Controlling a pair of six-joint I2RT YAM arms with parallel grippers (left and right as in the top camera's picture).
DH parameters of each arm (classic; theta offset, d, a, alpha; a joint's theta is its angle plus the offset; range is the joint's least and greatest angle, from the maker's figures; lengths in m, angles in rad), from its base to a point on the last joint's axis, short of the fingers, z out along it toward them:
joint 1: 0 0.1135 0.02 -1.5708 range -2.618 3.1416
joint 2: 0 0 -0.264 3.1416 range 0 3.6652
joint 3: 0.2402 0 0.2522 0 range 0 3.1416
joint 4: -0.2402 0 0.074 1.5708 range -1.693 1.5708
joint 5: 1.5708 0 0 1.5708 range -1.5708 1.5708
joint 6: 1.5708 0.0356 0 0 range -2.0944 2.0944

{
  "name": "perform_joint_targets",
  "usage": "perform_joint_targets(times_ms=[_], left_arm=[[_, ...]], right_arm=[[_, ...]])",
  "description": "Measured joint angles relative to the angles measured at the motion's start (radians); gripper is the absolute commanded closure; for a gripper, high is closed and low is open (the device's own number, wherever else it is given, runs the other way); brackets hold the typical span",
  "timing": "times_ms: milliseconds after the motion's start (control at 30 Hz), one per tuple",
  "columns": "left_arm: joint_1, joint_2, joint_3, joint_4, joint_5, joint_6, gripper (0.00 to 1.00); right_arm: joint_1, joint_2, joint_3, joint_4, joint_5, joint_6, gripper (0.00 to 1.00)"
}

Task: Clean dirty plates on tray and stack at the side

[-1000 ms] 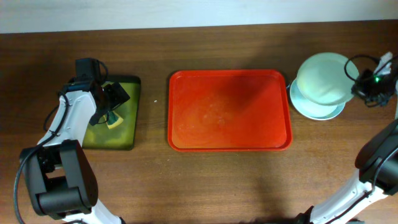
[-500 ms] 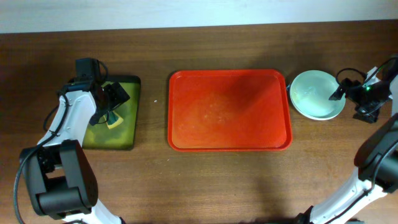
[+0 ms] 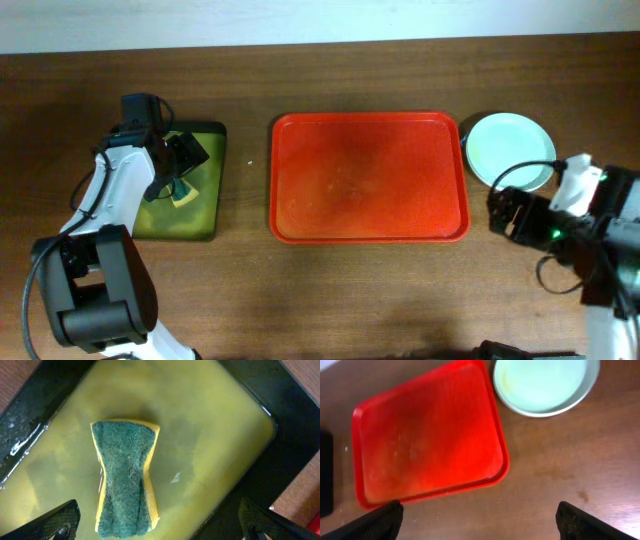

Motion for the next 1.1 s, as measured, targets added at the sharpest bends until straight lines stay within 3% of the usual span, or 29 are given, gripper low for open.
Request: perform_joint_targets(times_ms=[200,267,633,733,833,1000,1100], left_arm=[[0.000,0.000,0.000,0.000,-0.001,0.000,0.01],[0.000,0.000,0.000,0.001,-0.001,0.000,0.01],[0.000,0.000,0.000,0.000,-0.001,0.000,0.01],[0.000,0.000,0.000,0.000,-0.001,0.000,0.01],[0.000,0.000,0.000,-0.001,-0.001,0.000,0.01],[0.000,0.000,0.000,0.000,-0.001,0.000,0.01],[0.000,0.000,0.000,0.000,-0.001,0.000,0.01]], right_arm=[[0.095,-0.212,-0.120,0.015,-0.005,0.000,0.02],[0.104,-0.290,-0.122,-0.068,-0.018,0.000,0.02],[0.106,-0.312,-0.125,-0.154,0.065,-0.013,0.02],[0.110,-0.343,-0.157,-0.026,0.057,-0.015,0.02],[0.152,-0.477,-0.309,0.211,0.022,-0.023,0.02],[0.250,-0.827,-0.835,0.769,-0.056,-0.027,0.02],[0.253,-0.904,-0.982,0.962,-0.058,-0.027,0.02]])
